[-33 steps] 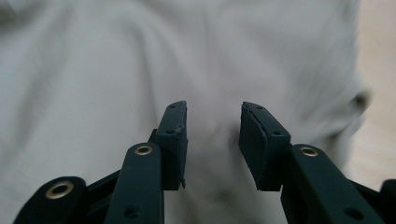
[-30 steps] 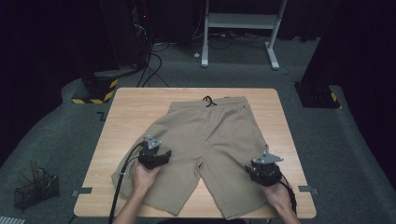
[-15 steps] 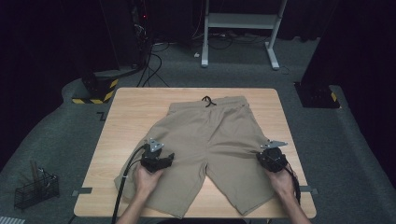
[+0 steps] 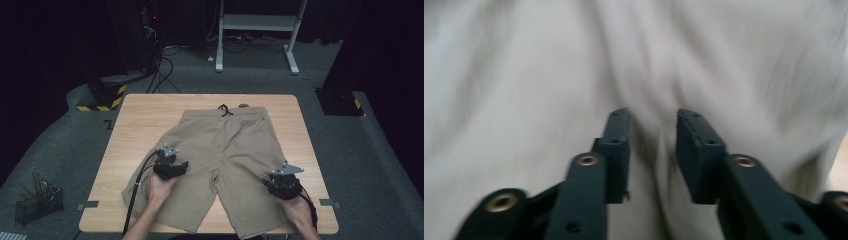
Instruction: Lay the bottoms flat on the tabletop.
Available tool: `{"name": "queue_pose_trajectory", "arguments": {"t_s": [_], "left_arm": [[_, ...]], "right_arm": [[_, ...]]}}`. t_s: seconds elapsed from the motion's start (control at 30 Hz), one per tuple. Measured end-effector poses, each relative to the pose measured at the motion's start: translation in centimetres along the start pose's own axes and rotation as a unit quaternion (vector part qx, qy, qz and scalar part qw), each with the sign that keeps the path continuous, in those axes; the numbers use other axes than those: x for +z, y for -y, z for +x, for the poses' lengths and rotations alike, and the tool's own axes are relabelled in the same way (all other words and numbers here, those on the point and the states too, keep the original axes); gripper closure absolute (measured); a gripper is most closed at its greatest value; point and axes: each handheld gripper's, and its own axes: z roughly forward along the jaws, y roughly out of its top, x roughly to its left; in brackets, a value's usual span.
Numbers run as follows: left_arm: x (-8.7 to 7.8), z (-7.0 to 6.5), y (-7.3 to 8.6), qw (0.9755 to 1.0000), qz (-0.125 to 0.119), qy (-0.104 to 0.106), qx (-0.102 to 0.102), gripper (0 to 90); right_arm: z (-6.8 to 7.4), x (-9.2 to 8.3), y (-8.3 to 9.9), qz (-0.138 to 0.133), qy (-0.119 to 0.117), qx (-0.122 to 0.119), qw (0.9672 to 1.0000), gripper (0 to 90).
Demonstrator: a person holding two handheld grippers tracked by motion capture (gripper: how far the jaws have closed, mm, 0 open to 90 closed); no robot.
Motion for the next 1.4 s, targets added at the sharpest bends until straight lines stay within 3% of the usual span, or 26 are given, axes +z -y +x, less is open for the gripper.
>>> {"name": "queue_pose_trajectory", "arguments": {"t_s": [0.1,0.23,0.33,0.4,0.5,0.6,0.73,0.8,0.93,1.13,1.4], "left_arm": [[0.1,0.6,-1.4,0.9999,-0.004,-0.011,0.006,40.7],[0.9,2.0,-3.3,0.9994,-0.01,-0.033,-0.004,38.8],[2.4,3.2,-4.1,0.9982,0.027,-0.052,-0.006,38.2],[3.0,3.6,-3.9,0.9973,0.045,-0.057,-0.007,38.5],[2.7,3.6,-3.3,0.9981,0.041,-0.041,-0.02,41.5],[1.9,2.7,-3.0,0.998,0.058,-0.025,0.0,46.2],[1.3,1.4,-3.1,0.9959,0.086,-0.002,0.026,52.2],[1.4,1.3,-3.0,0.9967,0.077,-0.002,0.026,52.0],[2.2,1.2,-2.6,0.9992,0.034,-0.004,0.022,43.1],[4.2,2.3,-3.8,0.9995,0.004,-0.03,-0.006,41.0],[6.4,3.8,-6.9,0.9973,0.035,-0.055,-0.034,41.0]], "right_arm": [[0.3,1.1,-2.1,-0.019,0.006,-0.006,0.9998,58.7],[-0.2,4.0,-3.7,-0.01,-0.006,0.004,0.9999,70.9],[0.0,5.7,-3.8,0.006,-0.02,-0.013,0.9997,86.3],[0.2,5.7,-3.8,0.006,-0.023,-0.022,0.9995,89.0],[0.3,5.4,-3.6,0.008,-0.019,-0.044,0.9988,89.3],[-0.6,5.0,-3.2,0.01,-0.015,-0.049,0.9987,89.3],[-1.6,4.9,-3.2,0.017,-0.005,-0.035,0.9992,88.4],[-1.6,4.9,-3.3,0.019,0.003,-0.029,0.9994,82.8],[-1.7,5.3,-3.3,0.007,0.02,-0.022,0.9995,73.9],[-2.7,7.5,-5.3,-0.005,0.028,0.0,0.9996,71.4],[-3.1,10.8,-8.8,-0.004,0.061,0.016,0.998,71.0]]}}
